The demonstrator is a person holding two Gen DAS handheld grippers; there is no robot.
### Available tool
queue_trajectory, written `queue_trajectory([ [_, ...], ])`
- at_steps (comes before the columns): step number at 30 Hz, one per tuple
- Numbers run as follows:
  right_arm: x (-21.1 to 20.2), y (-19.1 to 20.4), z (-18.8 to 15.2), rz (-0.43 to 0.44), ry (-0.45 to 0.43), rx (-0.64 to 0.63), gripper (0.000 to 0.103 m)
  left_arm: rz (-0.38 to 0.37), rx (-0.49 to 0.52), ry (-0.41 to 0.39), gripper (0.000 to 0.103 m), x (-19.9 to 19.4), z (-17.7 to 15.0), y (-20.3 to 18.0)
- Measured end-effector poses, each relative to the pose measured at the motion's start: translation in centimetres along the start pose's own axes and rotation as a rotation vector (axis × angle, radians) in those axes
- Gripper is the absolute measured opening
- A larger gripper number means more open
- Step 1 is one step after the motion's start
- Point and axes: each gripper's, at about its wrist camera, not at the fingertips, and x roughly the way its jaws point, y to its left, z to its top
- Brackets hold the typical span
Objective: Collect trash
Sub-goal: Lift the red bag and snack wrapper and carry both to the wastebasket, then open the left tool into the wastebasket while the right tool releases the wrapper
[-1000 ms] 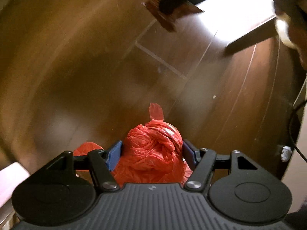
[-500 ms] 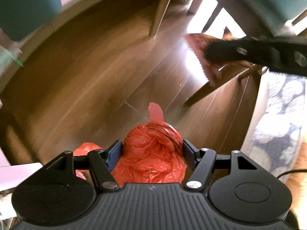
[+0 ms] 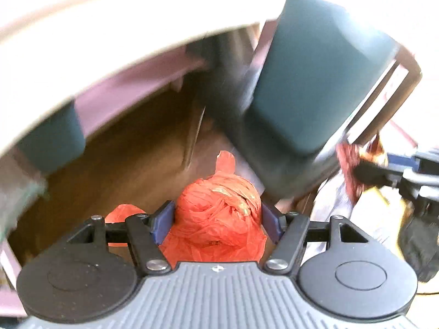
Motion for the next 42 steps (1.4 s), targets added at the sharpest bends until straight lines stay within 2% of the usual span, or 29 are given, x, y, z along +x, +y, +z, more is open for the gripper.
queue_trajectory([
  [8, -5.3, -5.3, 5.4, -0.085, -0.122, 0.049, 0.028, -0.095, 0.058, -0.19, 0.067, -5.3, 10.1, -8.5],
  [11, -7.0, -6.9, 7.7, -0.129, -0.185, 0.031, 0.028, -0.136, 0.069, -0.251, 0.067, -7.3, 13.4, -11.6],
  [15, -8.3, -9.0, 10.4, -0.197, -0.255, 0.009, 0.028, -0.177, 0.084, -0.33, 0.067, -8.4, 18.1, -16.6],
  [19, -8.7, -12.6, 12.7, -0.245, -0.283, 0.04, 0.028, -0.246, 0.088, -0.383, 0.067, -7.9, 22.3, -19.7],
  [21, -8.2, -14.5, 13.6, -0.263, -0.28, 0.058, 0.028, -0.28, 0.089, -0.379, 0.067, -6.6, 24.1, -21.1],
  [25, -5.8, -17.4, 14.8, -0.282, -0.248, 0.083, 0.028, -0.302, 0.097, -0.394, 0.067, -4.1, 26.8, -23.8],
  [30, -1.8, -19.5, 15.2, -0.296, -0.18, 0.078, 0.028, -0.332, 0.065, -0.36, 0.067, 1.0, 27.6, -23.2],
  [36, 2.6, -19.6, 14.4, -0.277, -0.08, 0.04, 0.028, -0.278, 0.052, -0.272, 0.067, 6.9, 26.6, -21.4],
  [42, 5.2, -19.5, 13.5, -0.278, 0.001, 0.018, 0.029, -0.217, 0.071, -0.181, 0.068, 10.3, 25.8, -20.2],
])
